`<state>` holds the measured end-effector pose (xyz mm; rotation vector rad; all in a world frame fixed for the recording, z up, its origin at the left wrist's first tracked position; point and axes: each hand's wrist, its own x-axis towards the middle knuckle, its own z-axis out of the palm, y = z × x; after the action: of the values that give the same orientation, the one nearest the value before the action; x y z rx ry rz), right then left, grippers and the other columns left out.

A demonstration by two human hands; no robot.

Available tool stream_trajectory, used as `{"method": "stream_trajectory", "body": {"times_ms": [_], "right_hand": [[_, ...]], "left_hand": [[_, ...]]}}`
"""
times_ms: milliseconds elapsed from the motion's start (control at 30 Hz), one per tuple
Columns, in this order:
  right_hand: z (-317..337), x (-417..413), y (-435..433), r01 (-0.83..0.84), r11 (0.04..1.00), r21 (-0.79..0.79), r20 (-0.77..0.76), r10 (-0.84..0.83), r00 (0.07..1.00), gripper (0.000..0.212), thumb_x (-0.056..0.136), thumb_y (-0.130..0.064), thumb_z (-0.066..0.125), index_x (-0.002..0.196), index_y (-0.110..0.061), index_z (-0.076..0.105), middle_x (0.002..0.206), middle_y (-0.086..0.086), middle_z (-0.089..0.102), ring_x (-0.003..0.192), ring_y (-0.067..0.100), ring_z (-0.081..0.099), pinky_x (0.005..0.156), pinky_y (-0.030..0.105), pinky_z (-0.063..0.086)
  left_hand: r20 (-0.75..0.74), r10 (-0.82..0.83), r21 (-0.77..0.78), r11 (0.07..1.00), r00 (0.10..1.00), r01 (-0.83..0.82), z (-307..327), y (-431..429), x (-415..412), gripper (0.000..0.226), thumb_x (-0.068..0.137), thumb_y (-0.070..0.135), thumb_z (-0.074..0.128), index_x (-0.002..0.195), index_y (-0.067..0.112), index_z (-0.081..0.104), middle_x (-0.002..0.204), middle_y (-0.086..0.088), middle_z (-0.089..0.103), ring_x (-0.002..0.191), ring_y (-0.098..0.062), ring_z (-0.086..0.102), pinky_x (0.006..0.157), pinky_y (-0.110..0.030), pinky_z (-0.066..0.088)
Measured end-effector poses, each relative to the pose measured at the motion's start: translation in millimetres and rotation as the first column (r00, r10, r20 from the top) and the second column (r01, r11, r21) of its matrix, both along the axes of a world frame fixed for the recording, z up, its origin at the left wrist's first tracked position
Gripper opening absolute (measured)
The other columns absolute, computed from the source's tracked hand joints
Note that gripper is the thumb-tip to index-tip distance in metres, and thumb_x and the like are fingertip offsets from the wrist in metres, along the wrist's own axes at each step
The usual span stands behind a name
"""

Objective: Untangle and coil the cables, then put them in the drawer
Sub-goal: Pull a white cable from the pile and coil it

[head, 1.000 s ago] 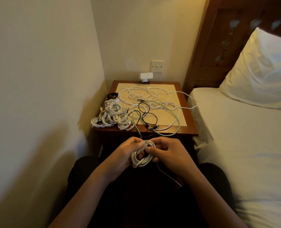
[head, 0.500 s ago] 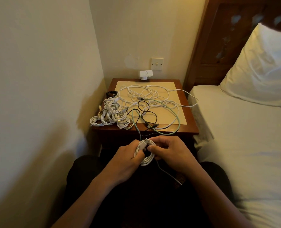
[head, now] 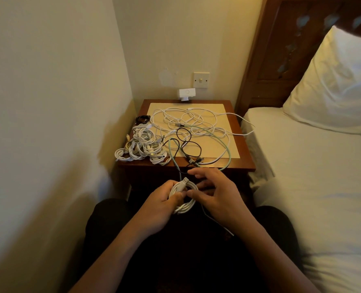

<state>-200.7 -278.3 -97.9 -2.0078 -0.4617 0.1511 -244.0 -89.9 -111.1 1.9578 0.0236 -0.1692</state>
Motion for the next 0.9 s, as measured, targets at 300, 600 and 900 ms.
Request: {"method": "stream_trajectory", "body": {"times_ms": [300, 600, 900], "right_hand": [[-1, 3, 2, 0.05, 0.999, -0.016, -0.056, -0.05, 0.997, 0.029, 0.088, -0.03, 0.08, 0.113, -0.035, 0.067, 0.105, -0.013, 0.068, 0.093, 0.004, 0.068, 0.085, 0.032, 0.062], [-6, 2, 8, 0.029, 0.996, 0.08, -0.248, -0.008, 0.969, 0.02, 0.097, -0.02, 0.068, 0.114, -0.03, 0.07, 0.1, -0.005, 0.076, 0.092, 0.012, 0.074, 0.091, 0.044, 0.061], [-5, 1, 5, 0.058, 0.982, 0.182, -0.271, -0.006, 0.963, 0.02, 0.099, -0.017, 0.067, 0.116, -0.026, 0.072, 0.103, -0.003, 0.076, 0.094, 0.014, 0.075, 0.085, 0.038, 0.064]], "left_hand": [[-0.095, 0.06, -0.063, 0.996, 0.994, -0.066, 2, -7, -1, 0.038, 0.11, 0.04, 0.034, 0.115, 0.018, 0.065, 0.103, -0.017, 0.063, 0.091, -0.023, 0.055, 0.079, -0.036, 0.043], [-0.359, 0.268, -0.608, 0.66, 0.894, -0.442, 4, -8, 7, 0.036, 0.105, 0.023, 0.043, 0.109, 0.007, 0.075, 0.095, -0.02, 0.065, 0.084, -0.028, 0.059, 0.083, -0.044, 0.047], [-0.33, 0.204, -0.62, 0.689, 0.922, -0.375, 7, 4, 9, 0.034, 0.107, 0.024, 0.044, 0.121, 0.008, 0.07, 0.097, -0.015, 0.07, 0.082, -0.022, 0.065, 0.079, -0.038, 0.052]]}}
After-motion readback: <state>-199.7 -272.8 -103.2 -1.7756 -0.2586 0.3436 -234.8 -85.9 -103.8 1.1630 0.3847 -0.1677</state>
